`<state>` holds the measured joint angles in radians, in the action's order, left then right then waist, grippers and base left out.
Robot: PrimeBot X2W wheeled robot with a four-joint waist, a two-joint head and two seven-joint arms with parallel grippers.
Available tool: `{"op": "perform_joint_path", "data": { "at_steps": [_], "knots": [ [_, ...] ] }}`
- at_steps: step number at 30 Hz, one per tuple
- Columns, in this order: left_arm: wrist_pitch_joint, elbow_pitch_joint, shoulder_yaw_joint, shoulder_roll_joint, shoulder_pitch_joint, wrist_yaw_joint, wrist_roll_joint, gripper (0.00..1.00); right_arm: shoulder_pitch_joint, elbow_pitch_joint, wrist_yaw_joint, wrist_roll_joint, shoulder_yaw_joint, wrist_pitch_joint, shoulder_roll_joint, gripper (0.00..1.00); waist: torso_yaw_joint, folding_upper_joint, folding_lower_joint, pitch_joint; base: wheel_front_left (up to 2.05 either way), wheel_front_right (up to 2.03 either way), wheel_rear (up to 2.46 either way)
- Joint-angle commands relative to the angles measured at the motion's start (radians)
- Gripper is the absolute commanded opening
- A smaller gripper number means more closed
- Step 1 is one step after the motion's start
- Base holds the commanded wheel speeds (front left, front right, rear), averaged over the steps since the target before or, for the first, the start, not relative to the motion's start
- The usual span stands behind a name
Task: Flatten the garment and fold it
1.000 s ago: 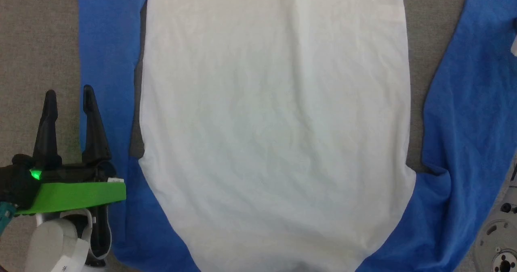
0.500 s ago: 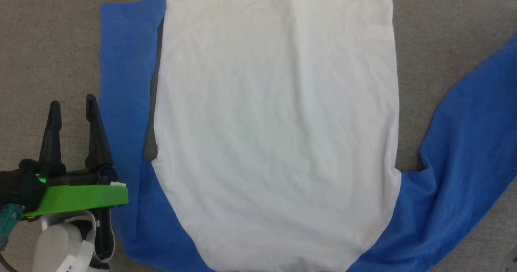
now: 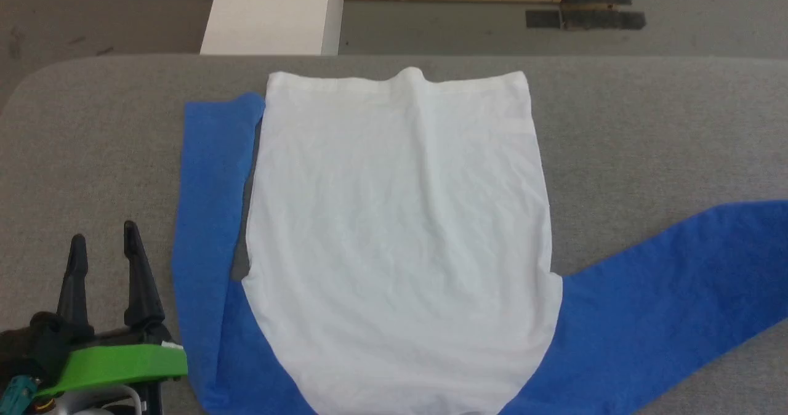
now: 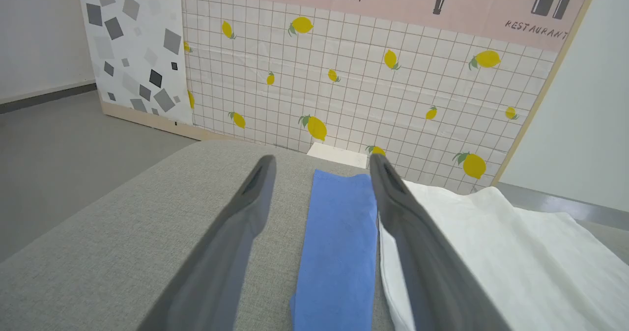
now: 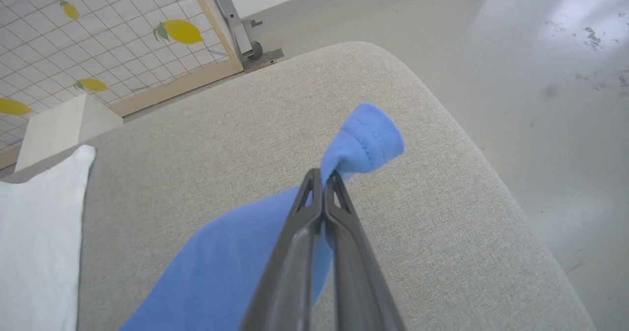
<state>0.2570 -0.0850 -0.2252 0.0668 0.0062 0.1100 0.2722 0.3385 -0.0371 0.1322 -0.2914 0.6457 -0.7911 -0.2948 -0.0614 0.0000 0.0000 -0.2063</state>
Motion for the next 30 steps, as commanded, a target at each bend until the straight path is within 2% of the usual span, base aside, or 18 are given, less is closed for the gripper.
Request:
{"op": "perform_joint_path", "data": {
  "at_steps": [1, 8, 12, 14, 15, 16, 21, 30],
  "knots": [
    [0.005, -0.007, -0.005, -0.005, 0.019, -0.01, -0.007, 1.0, -0.025, 0.035, -0.002, -0.025, -0.012, 0.004, 0.014, 0.0, 0.043, 0.0, 0.0, 0.1, 0.0, 0.0, 0.0],
    [0.005, -0.02, -0.003, -0.01, 0.082, -0.031, -0.007, 1.0, -0.08, 0.206, -0.002, -0.083, -0.074, 0.01, 0.041, 0.0, 0.049, 0.0, 0.0, 0.178, 0.0, 0.0, 0.0],
    [0.004, -0.026, 0.006, -0.011, 0.1, -0.038, -0.009, 1.0, -0.083, 0.272, -0.002, -0.112, -0.162, -0.004, 0.046, 0.0, 0.041, 0.0, 0.0, 0.205, 0.0, 0.0, 0.0],
    [0.003, -0.029, 0.01, -0.011, 0.107, -0.042, -0.01, 1.0, -0.082, 0.298, -0.002, -0.124, -0.23, -0.012, 0.059, 0.0, 0.038, 0.0, 0.0, 0.214, 0.0, 0.0, 0.0],
    [0.0, -0.033, 0.013, -0.011, 0.116, -0.046, -0.008, 1.0, -0.082, 0.335, -0.002, -0.123, -0.364, -0.029, 0.105, 0.0, 0.035, 0.0, 0.0, 0.221, 0.0, 0.0, 0.0],
    [-0.001, -0.034, 0.014, -0.011, 0.118, -0.046, -0.007, 1.0, -0.08, 0.336, -0.002, -0.124, -0.406, -0.033, 0.117, 0.0, 0.034, 0.0, 0.0, 0.222, 0.0, 0.0, 0.0],
    [-0.004, -0.03, 0.022, -0.008, 0.119, -0.044, -0.003, 1.0, -0.072, 0.268, -0.002, -0.159, -0.636, -0.031, 0.194, 0.0, 0.016, 0.0, 0.0, 0.225, 0.0, 0.0, 0.0],
    [-0.016, -0.019, 0.051, -0.008, 0.097, -0.039, 0.006, 1.0, 0.026, -0.005, -0.002, -0.238, -0.948, 0.108, 0.243, 0.0, -0.051, 0.0, 0.0, 0.171, 0.0, 0.0, 0.0]
  ]
}}
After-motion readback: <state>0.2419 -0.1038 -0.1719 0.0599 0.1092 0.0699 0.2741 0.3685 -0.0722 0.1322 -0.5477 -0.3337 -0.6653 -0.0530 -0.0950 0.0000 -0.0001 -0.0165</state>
